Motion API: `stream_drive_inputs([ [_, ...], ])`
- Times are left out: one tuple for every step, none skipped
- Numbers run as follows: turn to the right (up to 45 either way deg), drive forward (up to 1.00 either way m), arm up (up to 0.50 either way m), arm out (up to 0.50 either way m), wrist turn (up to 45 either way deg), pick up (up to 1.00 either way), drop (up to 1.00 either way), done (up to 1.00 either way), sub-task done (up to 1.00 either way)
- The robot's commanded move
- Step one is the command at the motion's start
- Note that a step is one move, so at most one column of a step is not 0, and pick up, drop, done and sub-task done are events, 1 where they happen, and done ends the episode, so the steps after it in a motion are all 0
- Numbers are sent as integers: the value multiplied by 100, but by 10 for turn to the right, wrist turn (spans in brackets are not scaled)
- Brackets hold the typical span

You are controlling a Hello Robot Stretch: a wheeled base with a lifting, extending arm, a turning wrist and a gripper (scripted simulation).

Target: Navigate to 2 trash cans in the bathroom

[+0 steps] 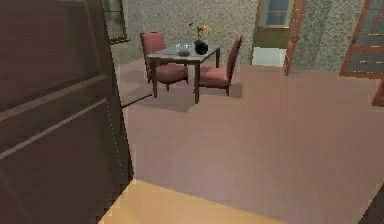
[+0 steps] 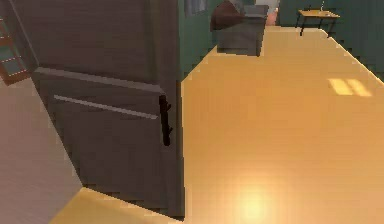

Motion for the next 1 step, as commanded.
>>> stream_drive_inputs([
  [180,0,0,0,0,0,0,0,0],
])
